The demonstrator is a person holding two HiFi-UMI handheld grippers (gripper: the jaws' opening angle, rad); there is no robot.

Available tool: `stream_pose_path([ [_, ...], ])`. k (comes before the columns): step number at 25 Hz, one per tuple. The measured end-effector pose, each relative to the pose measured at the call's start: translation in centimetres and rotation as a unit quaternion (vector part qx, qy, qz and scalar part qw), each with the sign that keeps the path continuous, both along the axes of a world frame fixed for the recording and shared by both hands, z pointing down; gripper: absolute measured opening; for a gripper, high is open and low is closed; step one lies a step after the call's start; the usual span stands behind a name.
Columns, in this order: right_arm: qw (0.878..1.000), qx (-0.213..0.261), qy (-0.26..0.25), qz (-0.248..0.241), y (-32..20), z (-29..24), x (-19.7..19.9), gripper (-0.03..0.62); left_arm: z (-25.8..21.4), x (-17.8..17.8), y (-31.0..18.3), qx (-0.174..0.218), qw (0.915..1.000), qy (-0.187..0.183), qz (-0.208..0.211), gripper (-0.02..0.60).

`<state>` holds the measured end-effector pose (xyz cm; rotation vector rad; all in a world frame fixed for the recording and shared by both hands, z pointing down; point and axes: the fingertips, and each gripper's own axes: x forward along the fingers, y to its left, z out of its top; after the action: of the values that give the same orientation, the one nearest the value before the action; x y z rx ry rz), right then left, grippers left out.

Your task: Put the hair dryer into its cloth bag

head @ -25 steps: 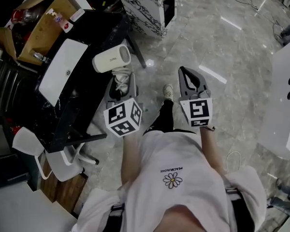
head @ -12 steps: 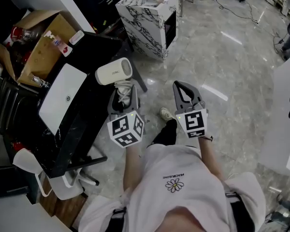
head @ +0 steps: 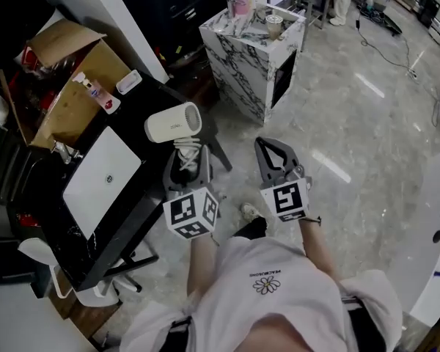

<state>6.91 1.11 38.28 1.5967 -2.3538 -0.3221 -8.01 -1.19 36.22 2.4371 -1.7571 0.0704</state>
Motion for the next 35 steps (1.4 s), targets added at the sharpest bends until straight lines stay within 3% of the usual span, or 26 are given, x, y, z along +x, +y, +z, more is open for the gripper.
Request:
stream_pose_path([
  [2,0.999,0.008,0.013,-0.036,-3.3,-1.1,-1.1,0.011,-0.7,-0.7,-2.3,0.005,0.9998,0.002,-0.019,0.261],
  [4,0.996,0.021,-0.005,-0.084,-6.1,-2.8,-2.9,0.011,-1.4,-1.7,-4.5,0.012,0.999,-0.001,-0.042,0.261],
  [8,0.98,0.063,-0.036,-0.184,-9.8,-7.3,-6.3,0.011,-2.2,-3.7,-7.6,0.015,0.9956,-0.012,-0.091,0.261],
  [12,0.966,0.087,-0.018,-0.243,-11.8,-8.9,-9.4,0.011,-1.8,-6.0,-8.3,-0.003,0.9916,-0.007,-0.129,0.261],
  [15,0.953,0.093,-0.049,-0.282,-13.0,-9.1,-11.5,0.011,-1.7,-7.6,-8.2,-0.008,0.9854,-0.029,-0.168,0.261],
  [20,0.933,0.081,-0.047,-0.348,-14.7,-7.9,-13.8,0.011,-2.4,-9.5,-7.4,-0.002,0.9712,-0.027,-0.237,0.261],
  [26,0.901,0.08,-0.014,-0.426,-15.7,-7.4,-14.9,0.011,-2.7,-10.2,-5.9,-0.004,0.9444,-0.018,-0.328,0.261],
  [35,0.871,0.065,-0.019,-0.486,-17.8,-6.9,-14.8,0.012,-2.2,-9.5,-4.4,-0.011,0.9078,-0.013,-0.419,0.261],
])
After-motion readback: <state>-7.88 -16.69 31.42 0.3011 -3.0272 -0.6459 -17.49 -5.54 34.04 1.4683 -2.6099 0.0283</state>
